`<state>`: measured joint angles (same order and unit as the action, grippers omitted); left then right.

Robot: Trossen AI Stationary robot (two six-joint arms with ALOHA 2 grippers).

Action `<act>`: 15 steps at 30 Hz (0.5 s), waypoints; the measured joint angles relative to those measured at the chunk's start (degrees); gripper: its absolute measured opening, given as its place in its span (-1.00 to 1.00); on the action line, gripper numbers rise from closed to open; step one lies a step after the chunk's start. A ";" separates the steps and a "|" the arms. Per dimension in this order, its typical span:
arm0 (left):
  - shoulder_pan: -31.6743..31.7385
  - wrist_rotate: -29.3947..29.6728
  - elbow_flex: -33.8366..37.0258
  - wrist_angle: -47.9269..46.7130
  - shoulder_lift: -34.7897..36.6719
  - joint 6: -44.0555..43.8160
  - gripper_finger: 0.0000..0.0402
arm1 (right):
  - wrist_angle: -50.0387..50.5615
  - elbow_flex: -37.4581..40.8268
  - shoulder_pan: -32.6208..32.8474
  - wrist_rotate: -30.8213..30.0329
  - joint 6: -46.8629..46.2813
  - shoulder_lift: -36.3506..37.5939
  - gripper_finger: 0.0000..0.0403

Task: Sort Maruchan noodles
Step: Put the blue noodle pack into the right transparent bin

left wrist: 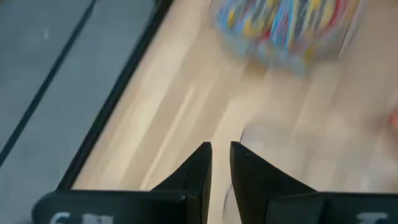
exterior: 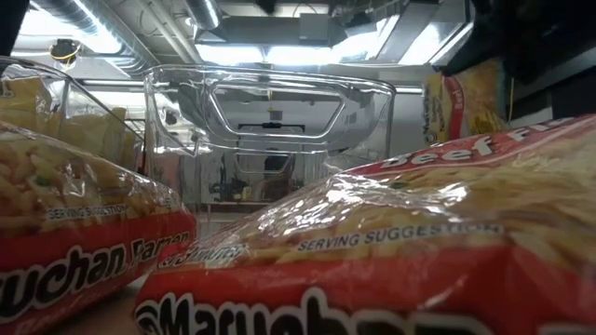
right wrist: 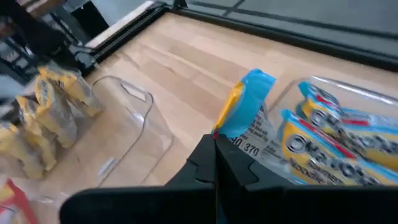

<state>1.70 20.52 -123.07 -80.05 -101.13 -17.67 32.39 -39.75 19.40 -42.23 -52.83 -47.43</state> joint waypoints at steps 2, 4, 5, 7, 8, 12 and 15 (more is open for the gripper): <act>-0.47 0.25 -0.01 -6.62 1.57 -2.80 -0.74 | -2.35 0.00 0.00 -0.32 2.80 -2.07 -1.00; -1.09 1.00 0.12 -9.85 3.32 -6.48 -0.74 | -5.26 0.00 0.00 -0.93 5.72 -3.58 -1.00; -1.44 1.67 0.45 -10.55 3.91 -7.69 -0.74 | -6.52 0.00 0.00 -1.45 6.79 -4.18 -1.00; -2.42 2.34 1.03 -9.32 5.77 -9.13 -0.74 | -6.86 -0.34 0.00 -1.85 7.35 -4.75 -1.00; -2.90 2.43 1.16 -9.58 6.41 -9.35 -0.74 | -6.30 -0.72 0.02 -2.20 7.78 -4.71 -1.00; -4.59 4.66 1.51 -9.88 7.34 -11.81 -0.74 | -5.64 -3.01 0.04 -2.50 10.14 -4.72 -1.00; -5.64 5.30 1.88 -9.89 7.44 -12.21 -0.74 | -5.70 -4.75 0.04 -2.84 11.68 -4.91 -1.00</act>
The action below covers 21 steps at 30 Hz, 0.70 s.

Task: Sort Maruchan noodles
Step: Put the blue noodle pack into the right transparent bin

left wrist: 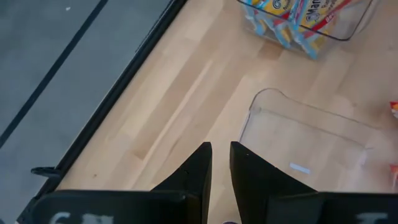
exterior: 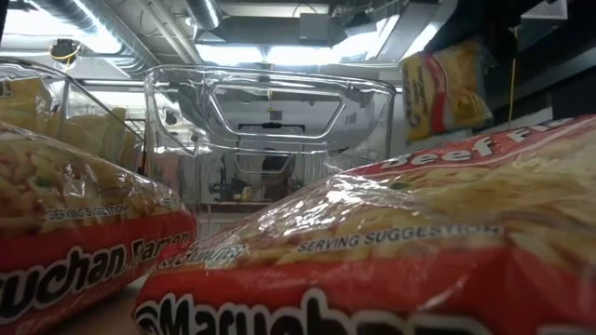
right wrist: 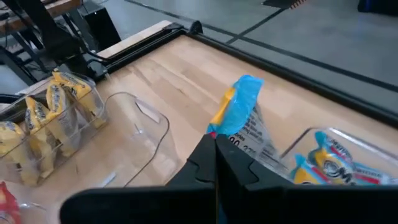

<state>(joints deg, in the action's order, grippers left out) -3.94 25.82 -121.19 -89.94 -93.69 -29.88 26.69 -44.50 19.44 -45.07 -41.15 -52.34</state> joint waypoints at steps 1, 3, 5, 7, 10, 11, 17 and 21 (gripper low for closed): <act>-0.30 0.07 0.29 -0.01 0.06 -0.05 -0.74 | 0.26 -0.24 0.00 -0.03 0.43 0.11 -1.00; -0.96 0.03 0.69 -0.06 0.03 -0.02 -0.74 | 0.22 -0.48 0.00 0.71 0.94 0.03 -1.00; -1.39 0.05 1.16 -0.07 0.03 -0.02 -0.74 | 0.76 -0.47 0.00 1.69 0.92 -0.06 -1.00; -1.67 0.03 1.49 -0.08 0.02 -0.02 -0.74 | 2.03 -0.50 0.01 2.06 0.69 -0.56 -1.00; -1.88 0.05 1.51 -0.08 0.00 -0.02 -0.74 | 4.13 -0.50 0.00 1.94 0.60 -2.09 -1.00; -1.88 0.07 1.51 -0.08 0.00 -0.01 -0.74 | 4.62 -0.49 0.00 1.90 0.51 -2.52 -1.00; -1.88 0.07 1.51 -0.08 0.00 -0.01 -0.74 | 3.82 -0.49 0.00 0.58 0.83 -4.38 -1.00; -1.88 0.07 1.51 -0.08 0.00 -0.01 -0.74 | 5.67 -0.48 0.00 -0.52 1.13 -4.54 -1.00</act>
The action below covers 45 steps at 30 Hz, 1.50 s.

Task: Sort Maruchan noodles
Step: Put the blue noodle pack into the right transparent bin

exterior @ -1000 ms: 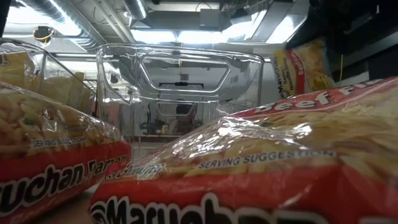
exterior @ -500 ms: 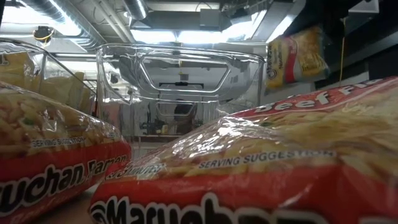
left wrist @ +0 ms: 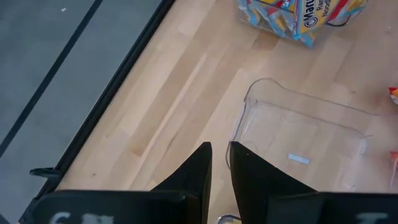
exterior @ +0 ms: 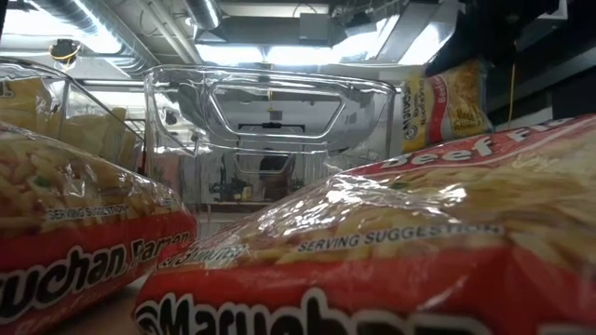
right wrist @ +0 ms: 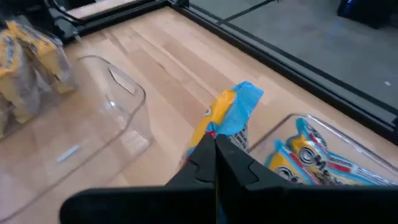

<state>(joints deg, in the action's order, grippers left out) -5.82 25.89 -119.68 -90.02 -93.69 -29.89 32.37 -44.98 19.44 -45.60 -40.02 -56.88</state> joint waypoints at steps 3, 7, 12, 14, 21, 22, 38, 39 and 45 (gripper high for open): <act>0.00 0.00 0.00 0.00 0.00 0.00 -0.74 | 3.39 0.01 0.00 1.34 -0.56 0.00 -1.00; 0.00 0.06 0.00 0.00 0.00 0.02 -0.74 | 7.25 0.01 0.02 2.64 -1.95 -0.44 -1.00; 0.02 0.61 0.00 0.00 0.00 0.04 -0.74 | 9.83 0.03 0.00 4.05 0.77 -1.27 -1.00; 0.00 0.61 0.00 0.00 0.00 0.04 -0.74 | 9.82 0.04 0.00 4.13 3.02 -1.28 -1.00; 0.01 0.63 0.00 0.00 0.00 0.04 -0.74 | 9.77 0.03 -3.40 4.67 8.67 -1.51 -1.00; 0.00 0.63 0.00 0.00 0.00 0.04 -0.74 | 9.59 0.03 -4.23 4.81 9.83 -1.51 -1.00; 0.01 0.63 0.00 0.00 -0.02 0.07 -0.74 | 6.85 0.05 -9.33 13.10 13.60 -1.52 -1.00; 0.02 0.63 0.00 0.00 -0.02 0.17 -0.74 | 7.04 0.03 -9.33 13.79 13.23 -1.82 -1.00; 0.02 0.63 -0.02 0.00 -0.02 0.50 -0.74 | 12.84 0.04 -9.33 17.72 10.47 -4.88 -1.00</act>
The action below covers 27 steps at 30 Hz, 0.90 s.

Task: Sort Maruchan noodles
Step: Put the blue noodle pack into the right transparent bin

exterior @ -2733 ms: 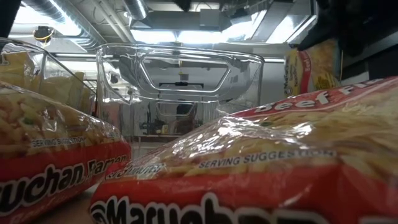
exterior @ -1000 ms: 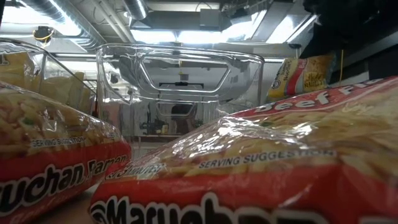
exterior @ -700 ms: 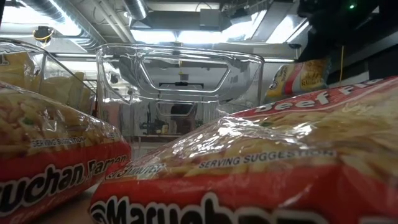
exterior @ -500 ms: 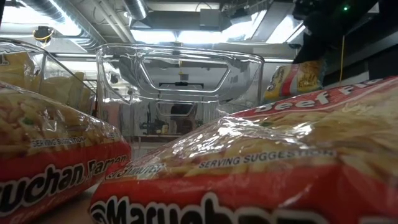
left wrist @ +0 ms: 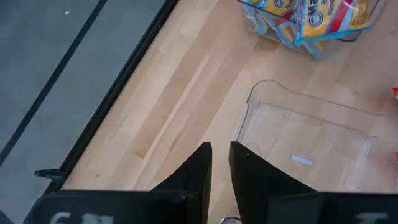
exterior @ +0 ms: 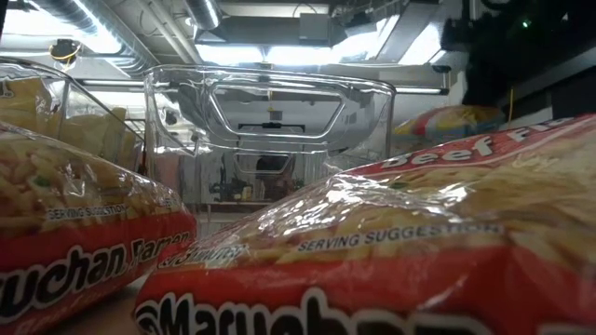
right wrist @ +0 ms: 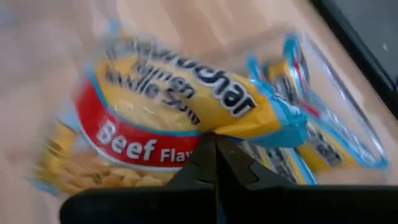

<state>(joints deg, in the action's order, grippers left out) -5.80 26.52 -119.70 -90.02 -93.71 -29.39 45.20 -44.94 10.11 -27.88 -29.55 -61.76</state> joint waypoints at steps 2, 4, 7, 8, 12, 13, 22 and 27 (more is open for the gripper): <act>-0.02 0.02 0.00 0.00 0.00 0.02 -0.74 | 1.08 0.01 0.00 0.25 -0.09 -1.06 -1.00; 0.00 0.00 0.00 0.00 -0.02 0.04 -0.74 | 0.84 0.01 -0.02 0.50 -0.16 -1.98 -1.00; 0.00 0.00 0.00 0.00 -0.02 0.09 -0.74 | 0.63 0.01 -0.02 -0.28 -0.15 -2.72 -1.00; 0.00 0.02 0.00 0.00 -0.02 0.09 -0.74 | 0.73 0.01 -0.01 -1.01 -0.16 -2.77 -1.00; -0.01 0.02 0.00 0.00 -0.02 0.08 -0.74 | 1.13 0.01 0.00 -0.47 -1.68 -2.62 -1.00; -0.02 0.00 0.00 0.00 -0.02 0.07 -0.74 | 1.43 0.01 0.00 0.65 -2.38 -2.52 -1.00; -0.02 0.02 0.00 0.00 -0.02 0.06 -0.74 | 3.60 0.01 0.00 7.32 -11.97 -2.51 -0.94; 0.00 0.02 0.00 0.00 -0.02 0.04 -0.74 | 5.03 0.01 -0.02 9.99 -14.26 -2.53 -0.75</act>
<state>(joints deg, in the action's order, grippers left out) -5.81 26.55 -119.70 -90.02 -93.73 -29.34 50.23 -44.93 10.09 -17.89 -43.81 -64.29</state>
